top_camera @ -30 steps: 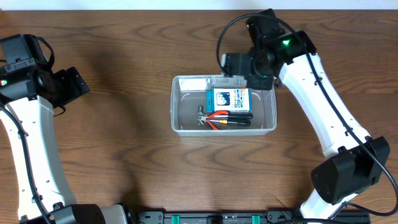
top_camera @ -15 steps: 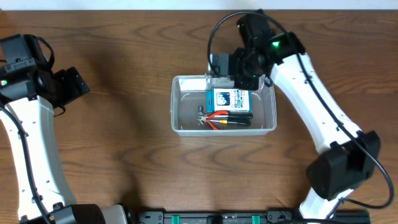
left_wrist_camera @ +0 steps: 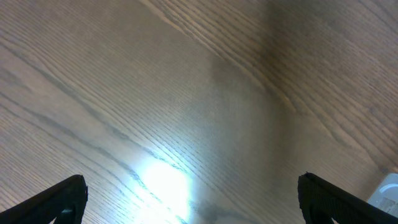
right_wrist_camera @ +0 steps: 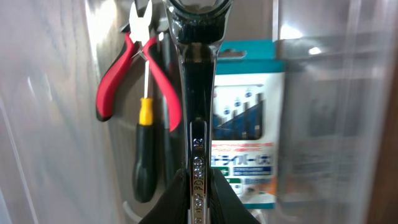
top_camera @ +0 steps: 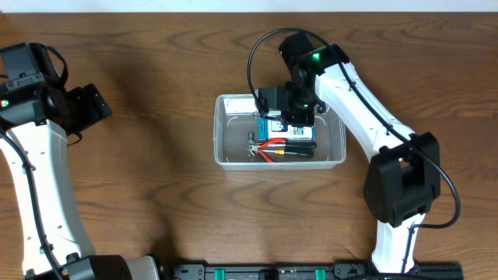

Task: Pack container
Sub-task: 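Lower the wrench into the container and open the right gripper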

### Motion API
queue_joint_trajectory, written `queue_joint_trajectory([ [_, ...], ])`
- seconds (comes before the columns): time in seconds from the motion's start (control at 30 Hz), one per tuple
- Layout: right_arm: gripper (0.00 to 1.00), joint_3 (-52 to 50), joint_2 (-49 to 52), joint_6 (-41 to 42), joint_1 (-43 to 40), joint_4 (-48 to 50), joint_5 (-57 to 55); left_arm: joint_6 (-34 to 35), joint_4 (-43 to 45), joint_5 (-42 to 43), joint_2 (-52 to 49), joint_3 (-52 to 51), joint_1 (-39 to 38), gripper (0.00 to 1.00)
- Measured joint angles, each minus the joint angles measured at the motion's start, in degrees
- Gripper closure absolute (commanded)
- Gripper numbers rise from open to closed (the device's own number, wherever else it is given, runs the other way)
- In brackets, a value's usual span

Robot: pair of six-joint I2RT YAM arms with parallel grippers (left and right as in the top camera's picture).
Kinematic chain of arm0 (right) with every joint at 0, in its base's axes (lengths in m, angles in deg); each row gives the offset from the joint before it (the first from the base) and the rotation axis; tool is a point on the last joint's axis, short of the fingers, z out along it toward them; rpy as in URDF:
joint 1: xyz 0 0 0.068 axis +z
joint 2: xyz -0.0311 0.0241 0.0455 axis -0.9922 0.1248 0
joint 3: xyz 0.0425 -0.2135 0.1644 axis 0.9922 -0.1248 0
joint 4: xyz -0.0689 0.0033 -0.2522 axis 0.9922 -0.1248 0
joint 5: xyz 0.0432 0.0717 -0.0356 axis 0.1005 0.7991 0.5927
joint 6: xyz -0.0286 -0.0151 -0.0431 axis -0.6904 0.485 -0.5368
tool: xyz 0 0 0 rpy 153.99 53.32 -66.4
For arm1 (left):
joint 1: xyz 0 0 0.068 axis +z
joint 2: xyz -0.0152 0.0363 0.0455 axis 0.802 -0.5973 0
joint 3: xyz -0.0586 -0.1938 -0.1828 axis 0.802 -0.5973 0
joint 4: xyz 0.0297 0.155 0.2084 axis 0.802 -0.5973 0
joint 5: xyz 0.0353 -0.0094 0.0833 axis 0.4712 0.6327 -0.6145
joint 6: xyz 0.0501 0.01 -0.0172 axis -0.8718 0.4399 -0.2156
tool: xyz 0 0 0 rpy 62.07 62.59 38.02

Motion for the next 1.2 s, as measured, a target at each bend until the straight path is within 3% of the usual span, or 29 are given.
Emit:
queue_joint_trajectory([
  [0.5, 0.87, 0.0, 3.9, 0.1, 0.0, -5.2, -5.1, 0.0, 0.0, 0.0, 0.0, 0.0, 0.0, 0.02],
  [0.73, 0.80, 0.0, 4.1, 0.2, 0.0, -5.5, -5.5, 0.0, 0.0, 0.0, 0.0, 0.0, 0.0, 0.02],
  [0.8, 0.68, 0.0, 4.1, 0.4, 0.0, -5.6, -5.5, 0.0, 0.0, 0.0, 0.0, 0.0, 0.0, 0.02],
  [0.83, 0.42, 0.0, 4.1, 0.6, 0.0, -5.6, -5.6, 0.0, 0.0, 0.0, 0.0, 0.0, 0.0, 0.02],
  [0.87, 0.01, 0.0, 4.1, 0.7, 0.0, -5.5, -5.6, 0.0, 0.0, 0.0, 0.0, 0.0, 0.0, 0.02],
  [1.2, 0.01, 3.9, 4.2, 3.6, 0.2, -4.6, -5.4, 0.0, 0.0, 0.0, 0.0, 0.0, 0.0, 0.02],
])
